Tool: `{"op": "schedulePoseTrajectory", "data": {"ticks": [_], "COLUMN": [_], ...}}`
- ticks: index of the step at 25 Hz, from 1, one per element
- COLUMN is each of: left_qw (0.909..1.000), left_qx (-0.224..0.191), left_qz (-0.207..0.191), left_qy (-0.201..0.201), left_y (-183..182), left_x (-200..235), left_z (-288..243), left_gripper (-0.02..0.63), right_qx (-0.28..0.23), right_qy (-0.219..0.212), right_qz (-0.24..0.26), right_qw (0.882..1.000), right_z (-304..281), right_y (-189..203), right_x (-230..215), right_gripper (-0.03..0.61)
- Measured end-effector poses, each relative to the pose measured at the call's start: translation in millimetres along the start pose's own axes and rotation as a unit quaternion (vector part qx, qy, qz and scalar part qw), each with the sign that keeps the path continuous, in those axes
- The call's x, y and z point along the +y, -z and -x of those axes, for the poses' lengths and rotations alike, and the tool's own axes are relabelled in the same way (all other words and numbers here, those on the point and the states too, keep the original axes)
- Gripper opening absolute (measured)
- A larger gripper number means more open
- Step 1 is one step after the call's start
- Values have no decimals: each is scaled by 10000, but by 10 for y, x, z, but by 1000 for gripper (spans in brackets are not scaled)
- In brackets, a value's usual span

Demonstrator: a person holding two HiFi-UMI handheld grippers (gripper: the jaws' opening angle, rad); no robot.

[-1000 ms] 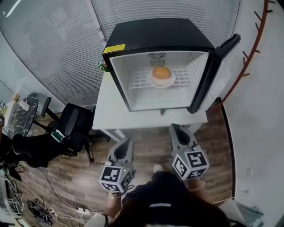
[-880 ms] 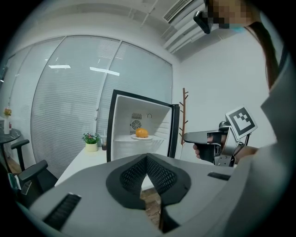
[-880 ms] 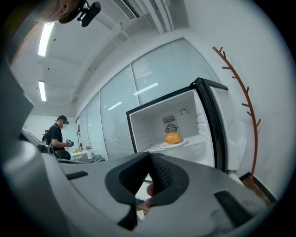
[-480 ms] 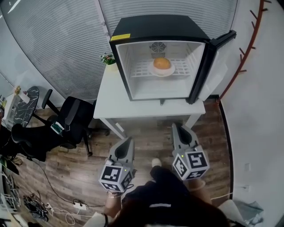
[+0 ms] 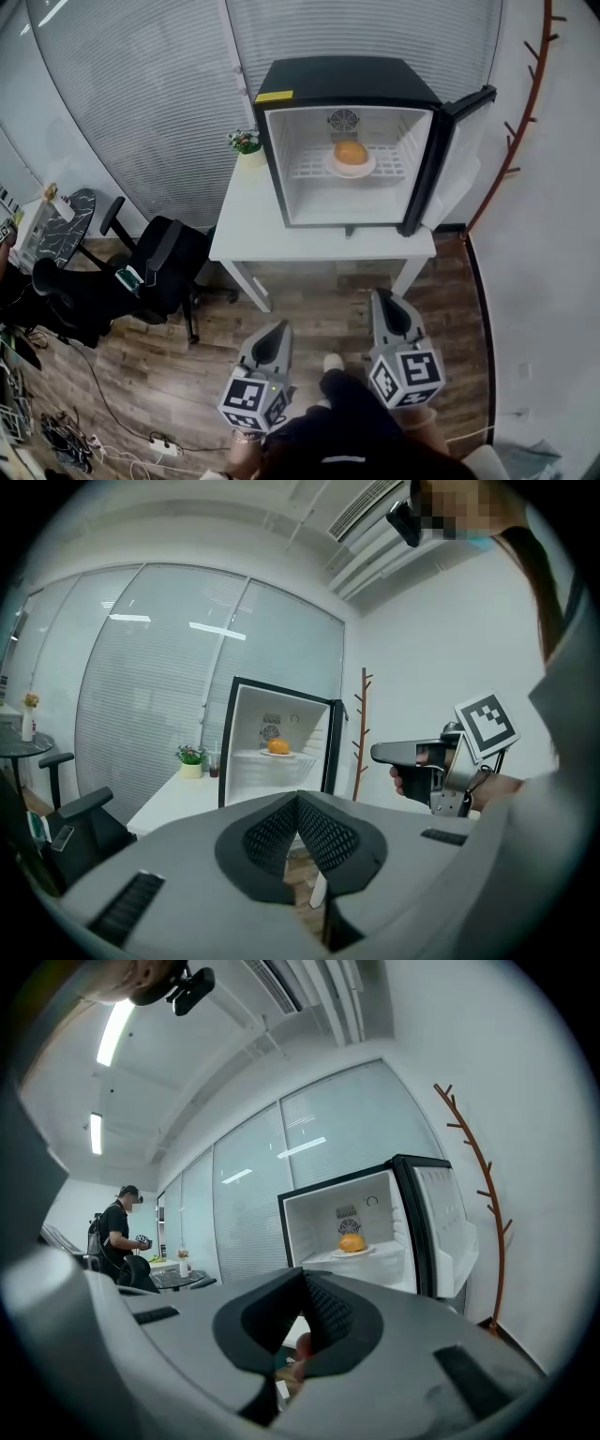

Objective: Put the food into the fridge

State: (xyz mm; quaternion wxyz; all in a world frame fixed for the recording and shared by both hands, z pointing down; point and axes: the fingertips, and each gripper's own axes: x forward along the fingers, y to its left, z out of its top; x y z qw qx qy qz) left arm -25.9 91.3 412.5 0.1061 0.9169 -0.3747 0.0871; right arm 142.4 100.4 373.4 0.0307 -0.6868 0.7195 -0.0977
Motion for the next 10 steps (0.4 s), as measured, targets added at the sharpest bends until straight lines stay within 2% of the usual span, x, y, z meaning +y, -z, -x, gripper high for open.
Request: {"op": "schedulePoseTrajectory", "data": {"ticks": [4, 10], "left_qw": [9998, 9990], "left_qx": [-177, -10], "left_qz": [-46, 455], "left_qy": [-37, -39], "left_y": [12, 198], "left_x": [42, -1], "left_z": [85, 267], "left_gripper": [0, 0], "right_qx": [-9, 84], "right_qy": [139, 305], "right_qz": [223, 504], "right_qw": [9997, 9982], "right_z": [97, 255], "right_y": [-54, -21], "right_x": [47, 138], "right_gripper": [-6, -6]}}
